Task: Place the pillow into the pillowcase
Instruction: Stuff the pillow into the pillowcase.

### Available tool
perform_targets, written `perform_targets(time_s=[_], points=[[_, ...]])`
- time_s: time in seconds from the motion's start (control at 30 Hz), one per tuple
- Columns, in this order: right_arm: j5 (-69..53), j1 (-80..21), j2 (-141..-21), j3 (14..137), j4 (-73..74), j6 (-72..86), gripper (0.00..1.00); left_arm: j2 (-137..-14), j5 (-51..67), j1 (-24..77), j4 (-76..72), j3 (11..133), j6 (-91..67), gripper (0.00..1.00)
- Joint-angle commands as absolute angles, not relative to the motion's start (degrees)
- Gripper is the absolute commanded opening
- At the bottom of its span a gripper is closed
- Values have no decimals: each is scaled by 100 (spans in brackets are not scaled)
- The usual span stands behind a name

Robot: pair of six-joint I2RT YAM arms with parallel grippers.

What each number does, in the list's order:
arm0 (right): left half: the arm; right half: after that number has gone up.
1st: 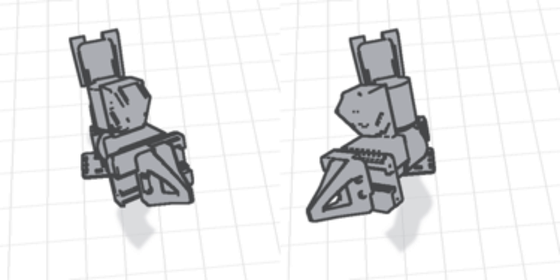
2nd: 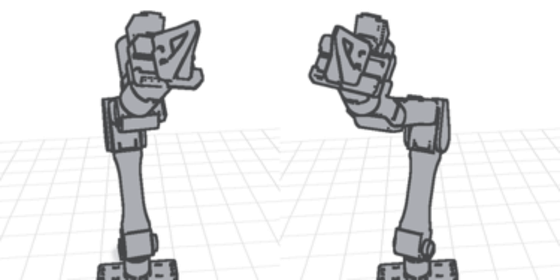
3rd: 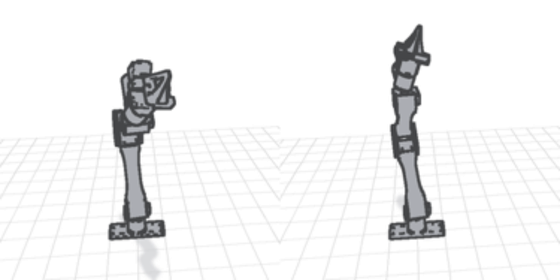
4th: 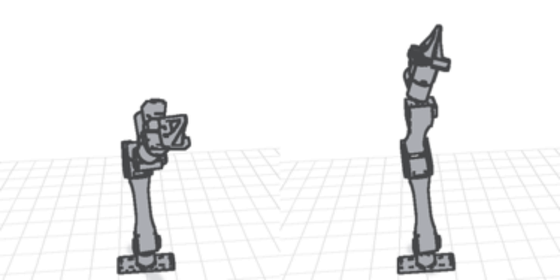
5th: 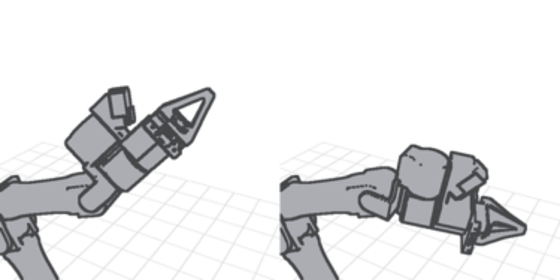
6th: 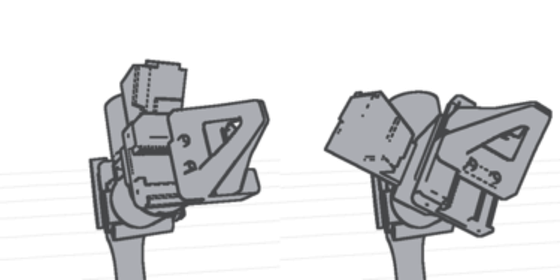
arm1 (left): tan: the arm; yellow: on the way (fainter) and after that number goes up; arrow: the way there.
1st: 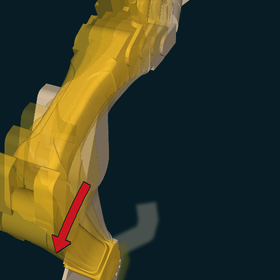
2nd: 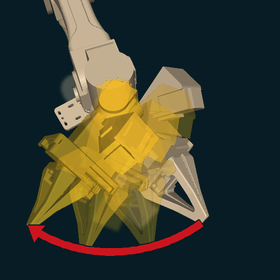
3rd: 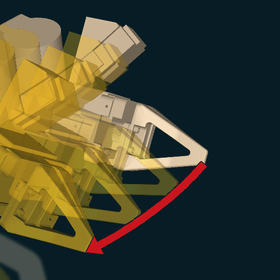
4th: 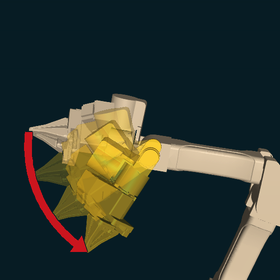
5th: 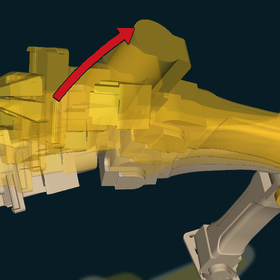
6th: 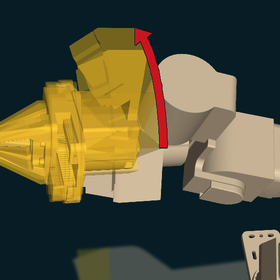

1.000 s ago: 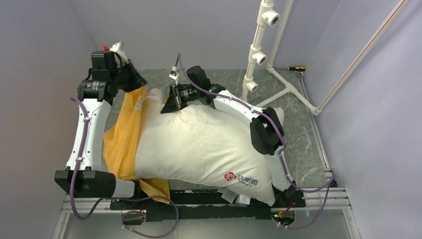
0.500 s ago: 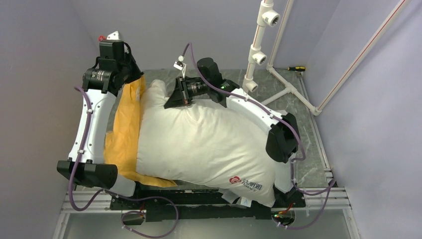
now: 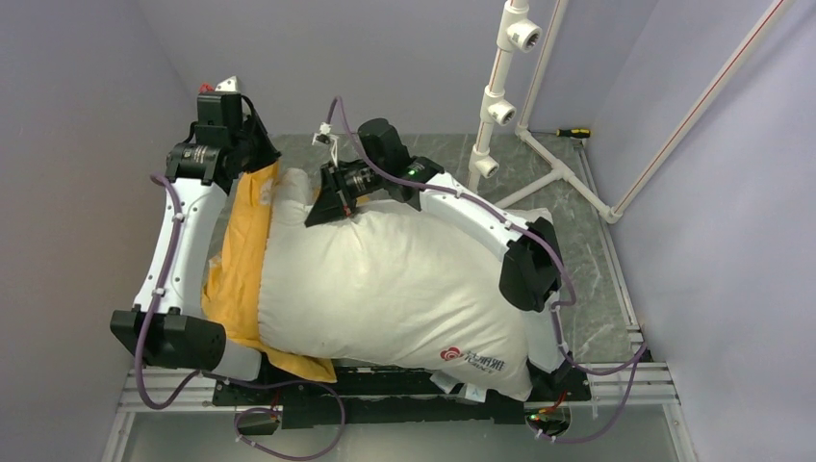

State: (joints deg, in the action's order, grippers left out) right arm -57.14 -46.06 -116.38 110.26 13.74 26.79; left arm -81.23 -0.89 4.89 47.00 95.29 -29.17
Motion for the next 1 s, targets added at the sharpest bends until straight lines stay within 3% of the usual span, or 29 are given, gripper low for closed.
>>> perform_targets(time_s=[0.0, 0.27, 0.67, 0.77, 0.97], points=[[-6658, -5020, -11439, 11480, 1599, 2187, 0, -8313, 16, 492, 4648, 10040, -2742, 0], [-6657, -5237, -11278, 11638, 2169, 1520, 0, -8477, -535, 415, 4886, 10052, -2703, 0], [-7145, -5414, -11974, 12319, 2259, 1760, 0, -8122, 2265, 395, 3665, 9684, -1972, 0], [-6980, -5342, -12124, 12304, 1943, 2139, 0, -7807, 2834, 405, 3296, 9535, -2158, 0], [-6485, -4744, -11732, 11360, -163, 3688, 0, -7139, 3310, 455, 3148, 9594, -2226, 0]])
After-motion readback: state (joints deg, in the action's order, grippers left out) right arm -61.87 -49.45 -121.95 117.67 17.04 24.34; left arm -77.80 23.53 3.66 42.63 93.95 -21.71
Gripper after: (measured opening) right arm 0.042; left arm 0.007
